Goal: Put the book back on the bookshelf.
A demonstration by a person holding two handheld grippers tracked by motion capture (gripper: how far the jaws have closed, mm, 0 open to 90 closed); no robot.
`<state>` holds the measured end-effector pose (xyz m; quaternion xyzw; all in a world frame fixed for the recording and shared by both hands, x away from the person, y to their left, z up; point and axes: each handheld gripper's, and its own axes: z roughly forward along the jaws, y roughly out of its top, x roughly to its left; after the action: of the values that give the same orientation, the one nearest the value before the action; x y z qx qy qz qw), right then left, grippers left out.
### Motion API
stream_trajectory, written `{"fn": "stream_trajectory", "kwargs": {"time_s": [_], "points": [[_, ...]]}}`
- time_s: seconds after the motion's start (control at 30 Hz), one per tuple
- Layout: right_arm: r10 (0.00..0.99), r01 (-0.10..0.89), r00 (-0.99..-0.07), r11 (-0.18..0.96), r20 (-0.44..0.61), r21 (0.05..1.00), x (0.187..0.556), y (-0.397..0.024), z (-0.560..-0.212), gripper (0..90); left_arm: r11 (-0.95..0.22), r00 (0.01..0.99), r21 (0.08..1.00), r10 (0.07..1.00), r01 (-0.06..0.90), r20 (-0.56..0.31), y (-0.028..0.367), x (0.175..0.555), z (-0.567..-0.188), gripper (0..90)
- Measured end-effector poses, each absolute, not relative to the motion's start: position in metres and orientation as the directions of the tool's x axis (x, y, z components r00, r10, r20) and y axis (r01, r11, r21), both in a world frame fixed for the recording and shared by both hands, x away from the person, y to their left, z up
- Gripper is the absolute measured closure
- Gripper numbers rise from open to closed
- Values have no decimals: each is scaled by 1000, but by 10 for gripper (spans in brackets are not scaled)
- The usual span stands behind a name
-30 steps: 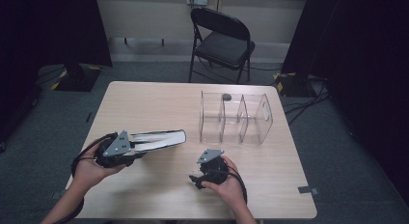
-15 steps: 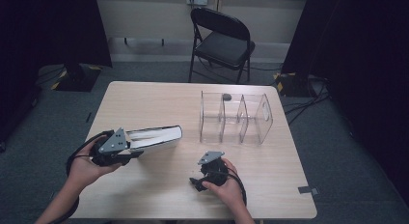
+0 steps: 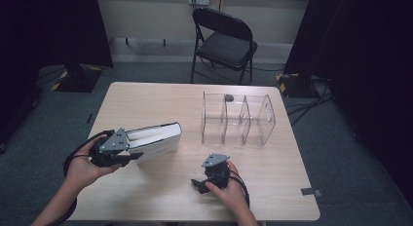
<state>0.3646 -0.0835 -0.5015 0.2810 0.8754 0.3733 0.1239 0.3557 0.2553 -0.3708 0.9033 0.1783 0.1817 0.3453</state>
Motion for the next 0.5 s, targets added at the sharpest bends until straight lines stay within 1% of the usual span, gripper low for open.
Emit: {"fn": "stream_trajectory", "kwargs": {"time_s": [0.5], "points": [[589, 403, -808, 561, -6, 724, 364, -83, -502, 96, -692, 890, 694, 425, 201, 166, 260, 351, -368, 722]]}}
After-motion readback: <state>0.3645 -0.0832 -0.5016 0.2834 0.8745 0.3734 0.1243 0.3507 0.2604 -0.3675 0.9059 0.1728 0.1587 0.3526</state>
